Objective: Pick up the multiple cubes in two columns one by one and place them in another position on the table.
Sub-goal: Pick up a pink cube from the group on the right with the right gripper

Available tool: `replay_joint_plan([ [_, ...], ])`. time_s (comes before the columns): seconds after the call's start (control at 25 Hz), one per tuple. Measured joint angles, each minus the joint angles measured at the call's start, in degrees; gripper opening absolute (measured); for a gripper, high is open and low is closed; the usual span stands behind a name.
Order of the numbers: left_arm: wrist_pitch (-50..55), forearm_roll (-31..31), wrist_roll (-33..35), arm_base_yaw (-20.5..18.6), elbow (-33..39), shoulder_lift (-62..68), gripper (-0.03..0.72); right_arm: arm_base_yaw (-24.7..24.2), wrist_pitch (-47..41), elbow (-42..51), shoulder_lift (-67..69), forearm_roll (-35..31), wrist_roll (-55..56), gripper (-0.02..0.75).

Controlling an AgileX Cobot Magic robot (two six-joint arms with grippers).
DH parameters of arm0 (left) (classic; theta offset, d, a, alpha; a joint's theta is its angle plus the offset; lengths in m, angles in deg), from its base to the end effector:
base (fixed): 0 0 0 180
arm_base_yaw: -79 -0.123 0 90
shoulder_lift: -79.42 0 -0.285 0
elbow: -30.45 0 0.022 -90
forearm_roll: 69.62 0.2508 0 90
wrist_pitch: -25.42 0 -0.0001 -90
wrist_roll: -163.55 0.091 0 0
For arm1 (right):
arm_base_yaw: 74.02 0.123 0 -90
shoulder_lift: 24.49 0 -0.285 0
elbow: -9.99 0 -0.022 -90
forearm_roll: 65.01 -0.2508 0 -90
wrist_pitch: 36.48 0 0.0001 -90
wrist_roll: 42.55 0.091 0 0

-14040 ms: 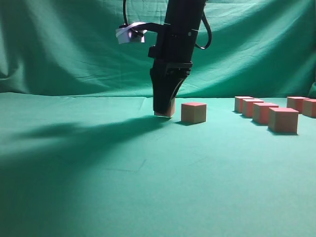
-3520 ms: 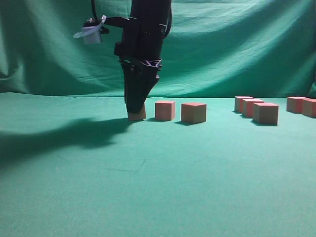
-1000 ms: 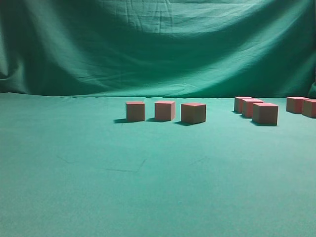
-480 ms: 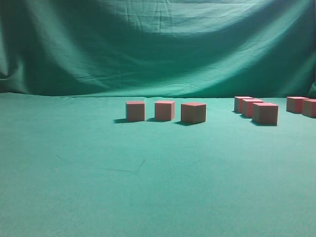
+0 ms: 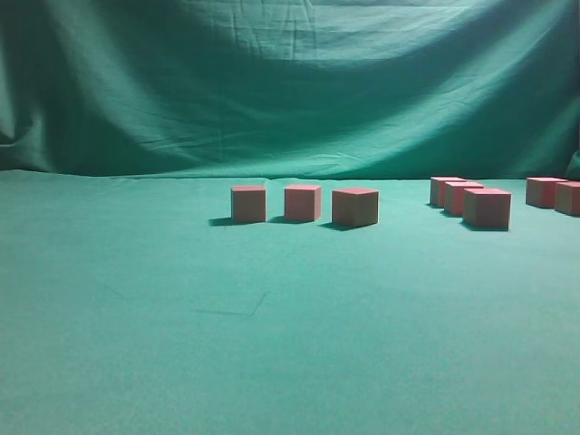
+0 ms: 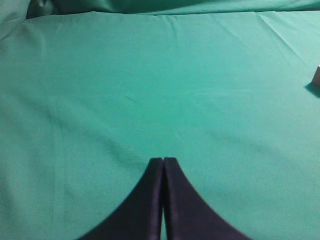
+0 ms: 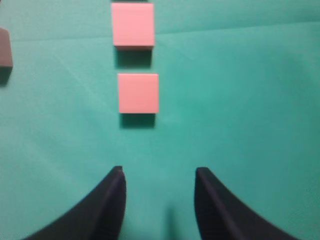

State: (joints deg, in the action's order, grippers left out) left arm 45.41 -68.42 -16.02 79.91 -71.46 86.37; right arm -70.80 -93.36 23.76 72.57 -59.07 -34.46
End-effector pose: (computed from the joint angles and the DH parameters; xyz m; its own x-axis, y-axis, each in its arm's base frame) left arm 0.0529 -0.0002 0.1774 -0.2589 0.0313 -0.9654 0.0160 0.9995 0.0281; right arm 0.2967 0.0088 0.2487 -0.9747 0.0293 -0.2216 0.0450 0.9968 -0.0662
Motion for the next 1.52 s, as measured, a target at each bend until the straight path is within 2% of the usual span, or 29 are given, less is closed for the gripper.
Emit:
replay_joint_plan([
  [0.04,0.0,0.0,0.0,0.0,0.0,0.0,0.0,0.0,0.9,0.0,0.67,-0.75,-0.68,0.351],
  [0.24,0.0,0.0,0.0,0.0,0.0,0.0,0.0,0.0,4.95,0.0,3.79,-2.66,-1.55,0.529],
  [0.6,0.0,0.0,0.0,0.0,0.0,0.0,0.0,0.0,12.77,0.0,10.17,-2.53,-1.6,0.519],
  [1.28,0.0,0.0,0.0,0.0,0.0,0.0,0.0,0.0,15.03,0.0,15.94,-0.38,-1.49,0.519],
  [1.52,0.0,0.0,0.0,0.0,0.0,0.0,0.0,0.0,14.91,0.0,16.13,-0.38,-0.25,0.262],
])
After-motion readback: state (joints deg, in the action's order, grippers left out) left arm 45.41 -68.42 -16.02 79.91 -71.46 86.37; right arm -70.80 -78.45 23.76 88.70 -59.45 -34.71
